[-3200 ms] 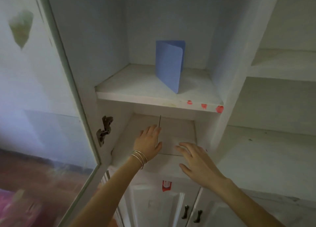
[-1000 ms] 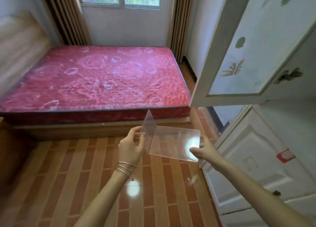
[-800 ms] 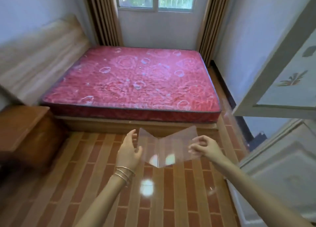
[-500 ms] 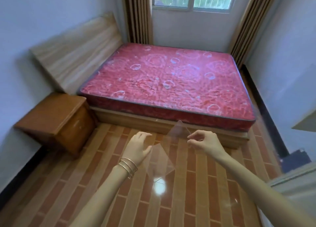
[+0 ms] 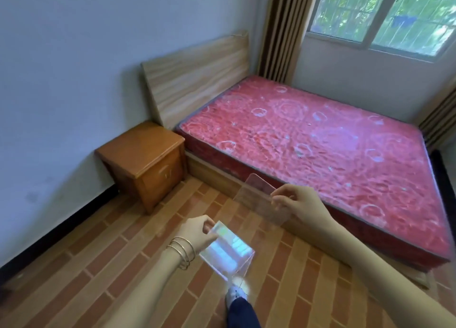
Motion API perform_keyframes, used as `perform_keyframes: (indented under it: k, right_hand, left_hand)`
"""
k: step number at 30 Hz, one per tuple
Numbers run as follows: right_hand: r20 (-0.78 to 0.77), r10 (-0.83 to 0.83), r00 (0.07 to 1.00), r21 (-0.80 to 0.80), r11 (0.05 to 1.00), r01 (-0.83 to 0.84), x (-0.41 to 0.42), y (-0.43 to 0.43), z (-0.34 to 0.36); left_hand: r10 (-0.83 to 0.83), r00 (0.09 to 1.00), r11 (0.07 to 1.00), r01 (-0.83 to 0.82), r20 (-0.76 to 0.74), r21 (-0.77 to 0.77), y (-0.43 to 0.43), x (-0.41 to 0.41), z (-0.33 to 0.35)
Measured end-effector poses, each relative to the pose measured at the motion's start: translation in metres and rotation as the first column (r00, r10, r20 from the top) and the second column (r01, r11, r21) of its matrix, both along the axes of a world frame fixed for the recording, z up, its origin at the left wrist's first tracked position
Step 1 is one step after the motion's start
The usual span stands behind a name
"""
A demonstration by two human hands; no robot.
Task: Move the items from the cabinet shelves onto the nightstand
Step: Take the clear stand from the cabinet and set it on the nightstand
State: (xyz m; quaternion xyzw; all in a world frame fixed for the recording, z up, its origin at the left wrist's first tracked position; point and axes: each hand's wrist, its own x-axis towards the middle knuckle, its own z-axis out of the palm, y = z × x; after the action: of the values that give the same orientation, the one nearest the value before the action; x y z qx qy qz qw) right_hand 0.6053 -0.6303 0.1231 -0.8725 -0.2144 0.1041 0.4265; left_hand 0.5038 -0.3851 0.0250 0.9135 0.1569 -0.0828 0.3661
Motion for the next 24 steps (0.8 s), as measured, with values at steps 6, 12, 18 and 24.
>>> perform_keyframes:
  k: [6,12,18,24]
  right_hand:
    - [0.081,0.170,0.982,-0.066,0.984,-0.165,0.077,0.065,0.001]
    - [0.131,0.335,0.933,-0.134,0.938,-0.319,0.177,0.122,0.016]
    - [0.134,0.410,0.902,-0.101,0.911,-0.399,0.253,0.181,0.020]
    - [0.179,0.439,0.881,-0.076,0.899,-0.432,0.289,0.271,0.009]
  left_hand:
    - [0.255,0.966,0.935,-0.257,-0.038,-0.247,0.045,0.041,-0.013]
    - [0.443,0.896,0.850,-0.419,0.003,-0.319,0.094,0.115,-0.003]
    - [0.528,0.849,0.780,-0.502,-0.039,-0.374,0.129,0.159,0.010]
    - [0.637,0.767,0.671,-0.604,-0.083,-0.430,0.181,0.165,0.007]
